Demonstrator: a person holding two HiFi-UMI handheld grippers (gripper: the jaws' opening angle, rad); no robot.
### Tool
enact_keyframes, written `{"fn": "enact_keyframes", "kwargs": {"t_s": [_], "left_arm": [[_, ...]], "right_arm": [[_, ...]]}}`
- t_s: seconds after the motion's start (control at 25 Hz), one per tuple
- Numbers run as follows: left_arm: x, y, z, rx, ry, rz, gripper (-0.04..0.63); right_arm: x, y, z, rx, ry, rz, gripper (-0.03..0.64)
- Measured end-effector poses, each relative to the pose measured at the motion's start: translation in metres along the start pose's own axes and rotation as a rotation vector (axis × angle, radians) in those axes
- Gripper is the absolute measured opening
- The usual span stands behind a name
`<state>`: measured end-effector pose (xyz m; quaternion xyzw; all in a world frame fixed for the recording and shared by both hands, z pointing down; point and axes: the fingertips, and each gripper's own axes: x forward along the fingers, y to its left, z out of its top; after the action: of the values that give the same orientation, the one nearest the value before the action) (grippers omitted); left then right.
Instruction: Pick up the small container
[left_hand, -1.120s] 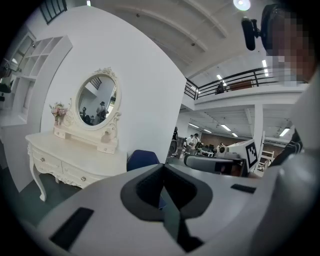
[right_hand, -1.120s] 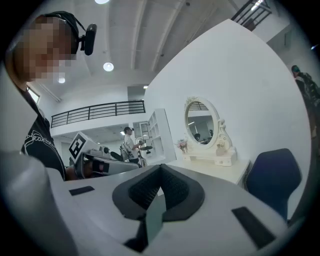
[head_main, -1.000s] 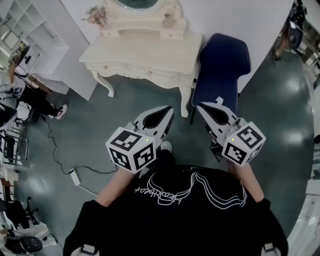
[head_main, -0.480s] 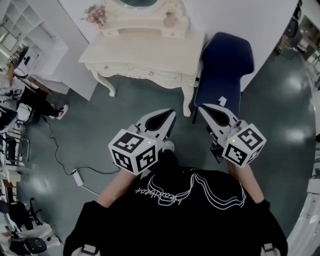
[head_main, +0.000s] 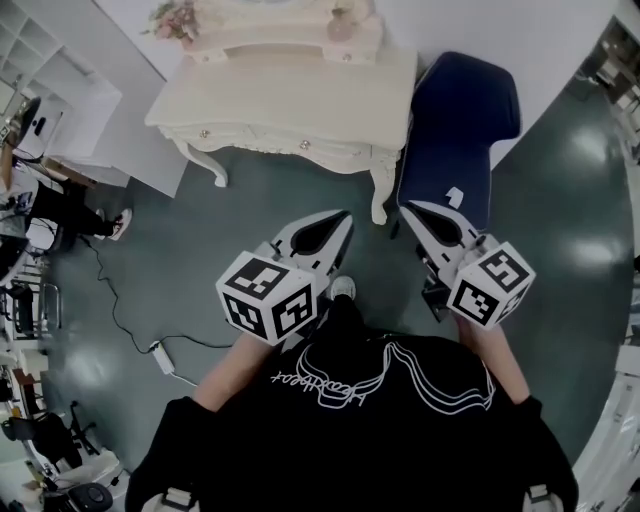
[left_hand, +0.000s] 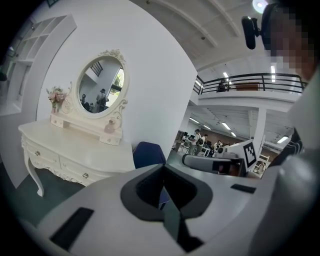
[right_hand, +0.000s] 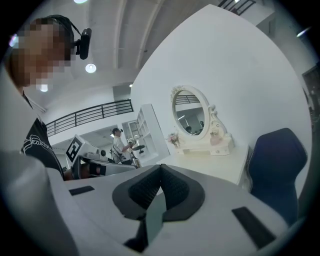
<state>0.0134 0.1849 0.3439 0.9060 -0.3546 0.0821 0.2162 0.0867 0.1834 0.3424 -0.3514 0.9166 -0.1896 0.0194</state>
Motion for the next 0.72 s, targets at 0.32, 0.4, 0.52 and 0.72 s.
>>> {"fn": "enact_keyframes", "kwargs": {"t_s": [0.32,0.4,0.52,0.72], "left_arm": [[0.02,0.078,0.035,-0.007,-0.008,-0.009,0.002],[0.023,0.099,0.047,-0.009,-0.019,-0.007,0.002],[0.025,0.128,0.063,-0.011,-0.036,-0.001,0.002],[0.02,0.172,0.081,-0.018,-0.059,0.012,0.002]], "right_arm": [[0.081,-0.027,0.022,-0.006,0.007,-0.003,0.006],[0.102,-0.032,0.029,-0.014,0.008,0.0,0.006],[0.133,-0.039,0.038,-0.02,0.007,-0.001,0.006],[0.177,-0.043,0.049,-0.035,0.003,-0.002,0.006]]}}
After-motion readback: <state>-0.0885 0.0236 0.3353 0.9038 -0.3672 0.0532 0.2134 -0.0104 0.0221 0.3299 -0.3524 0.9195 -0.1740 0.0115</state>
